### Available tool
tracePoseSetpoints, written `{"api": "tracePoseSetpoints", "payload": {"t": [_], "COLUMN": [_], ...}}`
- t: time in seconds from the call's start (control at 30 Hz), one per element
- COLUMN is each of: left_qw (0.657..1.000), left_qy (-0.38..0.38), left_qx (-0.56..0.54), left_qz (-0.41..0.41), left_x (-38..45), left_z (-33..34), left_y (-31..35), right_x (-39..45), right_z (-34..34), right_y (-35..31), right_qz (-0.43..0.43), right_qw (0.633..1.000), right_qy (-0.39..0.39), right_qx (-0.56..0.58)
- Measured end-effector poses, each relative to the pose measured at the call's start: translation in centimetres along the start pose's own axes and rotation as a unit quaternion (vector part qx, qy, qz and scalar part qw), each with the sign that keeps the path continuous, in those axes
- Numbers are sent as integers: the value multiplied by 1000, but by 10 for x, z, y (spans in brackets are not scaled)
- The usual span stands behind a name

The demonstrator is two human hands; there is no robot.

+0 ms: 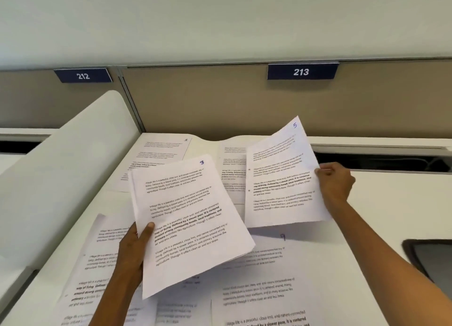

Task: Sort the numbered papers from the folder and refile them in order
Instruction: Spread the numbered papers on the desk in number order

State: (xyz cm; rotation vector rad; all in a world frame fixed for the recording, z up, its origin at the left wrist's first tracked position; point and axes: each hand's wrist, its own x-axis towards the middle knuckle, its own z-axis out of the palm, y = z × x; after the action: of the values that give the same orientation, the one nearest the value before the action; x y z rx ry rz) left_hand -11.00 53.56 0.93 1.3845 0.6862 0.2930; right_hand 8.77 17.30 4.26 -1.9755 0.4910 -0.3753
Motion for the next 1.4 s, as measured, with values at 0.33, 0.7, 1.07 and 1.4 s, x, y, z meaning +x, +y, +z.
{"api": "tracePoseSetpoints", "payload": {"t": [0.33, 0.7, 1.07, 1.4], "left_qw": [999, 986, 965, 976], "left_qy": [-34, 2, 50, 2], "left_qx": [20, 166, 256, 215], "left_qz": [-26, -8, 8, -42], "left_x": [61, 110, 110, 120], "left_z": [91, 150, 185, 176], "left_y": [17, -1, 10, 0], "right_x": [65, 120, 110, 86], "right_z": [19, 9, 30, 64], "right_y": [2, -20, 13, 40], "right_qz": [-63, -232, -126, 50], "right_qw": [995, 939, 984, 998], "right_qy": [0, 59, 8, -15], "right_qx": [-79, -246, -127, 18]}}
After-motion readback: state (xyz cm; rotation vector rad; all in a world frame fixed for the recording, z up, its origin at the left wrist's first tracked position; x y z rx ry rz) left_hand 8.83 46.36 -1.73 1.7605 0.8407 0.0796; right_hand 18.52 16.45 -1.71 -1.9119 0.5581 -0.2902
